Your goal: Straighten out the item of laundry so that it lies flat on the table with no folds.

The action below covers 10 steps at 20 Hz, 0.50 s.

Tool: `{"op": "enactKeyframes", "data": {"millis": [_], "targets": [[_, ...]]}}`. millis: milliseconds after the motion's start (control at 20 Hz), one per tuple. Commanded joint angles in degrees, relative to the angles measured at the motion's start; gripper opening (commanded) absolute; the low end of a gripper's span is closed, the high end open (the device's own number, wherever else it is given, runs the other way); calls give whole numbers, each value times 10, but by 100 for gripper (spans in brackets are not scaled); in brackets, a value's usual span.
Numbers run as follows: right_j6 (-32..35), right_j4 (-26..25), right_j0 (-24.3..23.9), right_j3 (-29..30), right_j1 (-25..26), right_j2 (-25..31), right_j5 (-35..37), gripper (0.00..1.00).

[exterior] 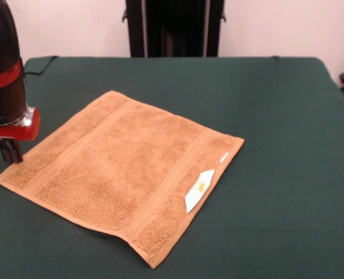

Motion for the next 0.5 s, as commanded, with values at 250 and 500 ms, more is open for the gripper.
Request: {"op": "enactKeyframes", "data": {"millis": [250,500], "targets": [[104,0,39,44,-9,37,30,0],[100,-1,40,46,-16,34,40,0]]}}
